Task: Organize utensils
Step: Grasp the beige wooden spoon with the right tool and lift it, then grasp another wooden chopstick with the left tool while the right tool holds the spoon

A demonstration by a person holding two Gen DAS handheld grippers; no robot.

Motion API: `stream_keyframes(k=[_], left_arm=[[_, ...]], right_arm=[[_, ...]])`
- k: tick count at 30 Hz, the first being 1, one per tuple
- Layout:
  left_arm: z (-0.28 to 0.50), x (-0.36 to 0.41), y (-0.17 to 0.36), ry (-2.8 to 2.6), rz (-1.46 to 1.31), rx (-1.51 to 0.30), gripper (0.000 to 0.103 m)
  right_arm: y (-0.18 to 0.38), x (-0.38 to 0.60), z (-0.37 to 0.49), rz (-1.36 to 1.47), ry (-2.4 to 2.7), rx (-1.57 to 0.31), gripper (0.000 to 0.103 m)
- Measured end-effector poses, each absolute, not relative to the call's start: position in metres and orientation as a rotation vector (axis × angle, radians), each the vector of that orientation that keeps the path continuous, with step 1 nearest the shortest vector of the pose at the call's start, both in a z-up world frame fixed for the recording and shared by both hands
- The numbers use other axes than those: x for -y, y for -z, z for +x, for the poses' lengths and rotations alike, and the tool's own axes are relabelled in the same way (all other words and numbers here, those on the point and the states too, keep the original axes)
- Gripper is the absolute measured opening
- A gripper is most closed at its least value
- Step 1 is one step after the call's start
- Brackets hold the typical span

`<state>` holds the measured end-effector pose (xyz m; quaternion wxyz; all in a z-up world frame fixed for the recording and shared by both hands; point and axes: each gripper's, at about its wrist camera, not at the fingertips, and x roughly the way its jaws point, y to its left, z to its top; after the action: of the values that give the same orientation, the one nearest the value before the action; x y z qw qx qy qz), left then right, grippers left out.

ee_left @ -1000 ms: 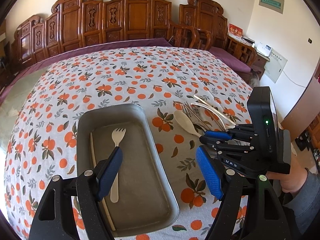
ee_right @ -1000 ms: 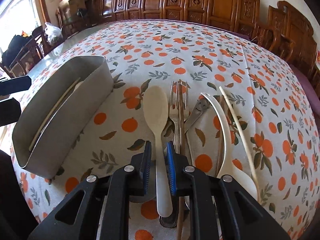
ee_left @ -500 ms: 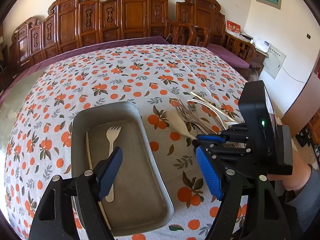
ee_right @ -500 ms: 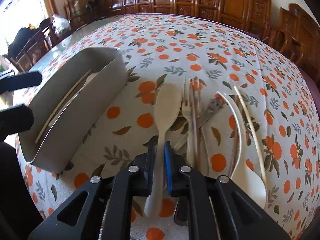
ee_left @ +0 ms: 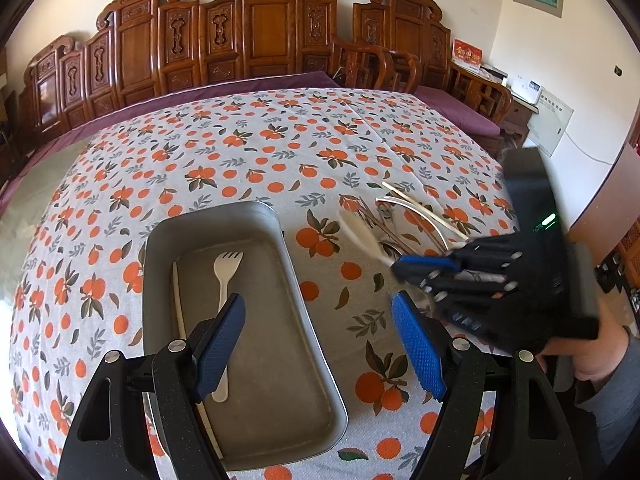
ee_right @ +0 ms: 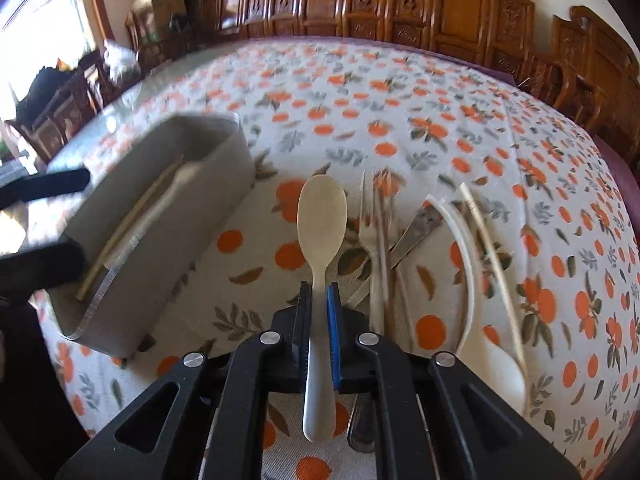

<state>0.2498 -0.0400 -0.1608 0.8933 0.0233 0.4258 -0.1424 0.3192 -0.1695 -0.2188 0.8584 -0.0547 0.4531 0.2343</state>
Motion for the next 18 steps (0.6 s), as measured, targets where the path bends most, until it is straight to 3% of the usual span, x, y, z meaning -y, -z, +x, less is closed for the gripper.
stream_keyframes(k=[6,18], left_arm=[[0.248,0.046,0.160,0.305,0.055,-0.877,0.072],[0.244,0.084,0.160,0.347,0.106,-0.891,0.069]], right_arm=[[0.197,0.208,0.317,-0.017,-0.454,-0.891,0.009],[0.210,0.276,0.326,0.031,-0.322,-0.906,0.009]])
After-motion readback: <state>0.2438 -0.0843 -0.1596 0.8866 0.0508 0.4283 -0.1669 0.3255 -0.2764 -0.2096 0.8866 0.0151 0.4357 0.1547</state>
